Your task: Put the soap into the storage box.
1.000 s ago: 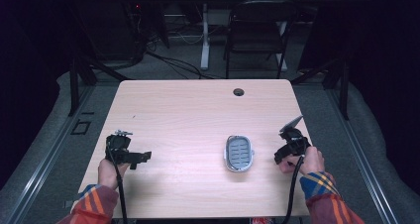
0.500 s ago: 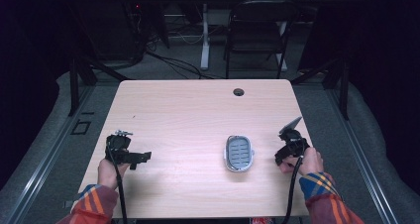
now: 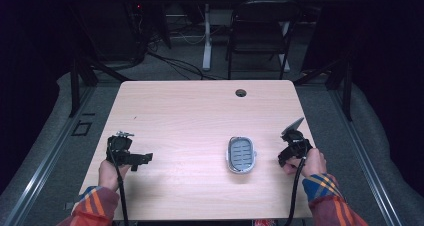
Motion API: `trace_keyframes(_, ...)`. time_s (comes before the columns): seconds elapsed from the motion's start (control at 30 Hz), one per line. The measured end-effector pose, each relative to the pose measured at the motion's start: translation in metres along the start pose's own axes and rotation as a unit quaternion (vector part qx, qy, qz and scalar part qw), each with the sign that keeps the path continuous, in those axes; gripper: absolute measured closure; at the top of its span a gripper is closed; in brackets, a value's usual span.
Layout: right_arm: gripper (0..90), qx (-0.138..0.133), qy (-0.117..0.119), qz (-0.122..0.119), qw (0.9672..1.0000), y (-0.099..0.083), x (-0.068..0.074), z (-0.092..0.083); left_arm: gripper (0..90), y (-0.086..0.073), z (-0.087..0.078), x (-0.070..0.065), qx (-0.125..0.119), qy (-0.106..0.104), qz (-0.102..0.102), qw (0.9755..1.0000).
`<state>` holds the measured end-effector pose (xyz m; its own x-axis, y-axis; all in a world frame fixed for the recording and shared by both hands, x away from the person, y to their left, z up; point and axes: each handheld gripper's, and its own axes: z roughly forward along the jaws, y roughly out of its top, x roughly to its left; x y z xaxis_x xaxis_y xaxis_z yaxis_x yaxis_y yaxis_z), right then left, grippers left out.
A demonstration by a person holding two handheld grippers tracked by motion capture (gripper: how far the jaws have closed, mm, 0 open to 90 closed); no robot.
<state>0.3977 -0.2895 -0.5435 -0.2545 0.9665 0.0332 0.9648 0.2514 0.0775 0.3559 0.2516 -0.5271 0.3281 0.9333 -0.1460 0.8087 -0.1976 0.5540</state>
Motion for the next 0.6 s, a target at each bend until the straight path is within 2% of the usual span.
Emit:
trace_keyframes(0.07, 36.0, 0.005, -0.001, -0.004, 1.0, 0.0, 0.0, -0.001, 0.3, 0.0, 0.0, 0.0, -0.001, 0.0, 0.0, 1.0)
trace_keyframes(0.13, 36.2, -0.006, 0.006, 0.002, 1.0, -0.001, 0.0, -0.001, 0.3, 0.0, 0.0, 0.0, 0.0, 0.0, -0.001, 1.0)
trace_keyframes(0.33, 36.5, -0.013, 0.004, -0.004, 0.9999, -0.001, 0.0, -0.009, 0.3, 0.0, 0.0, -0.001, 0.0, -0.001, 0.004, 1.0)
trace_keyframes(0.6, 36.8, -0.024, 0.014, -0.005, 0.9996, -0.004, -0.003, -0.022, 0.3, 0.0, -0.001, -0.001, -0.002, -0.001, 0.005, 1.0)
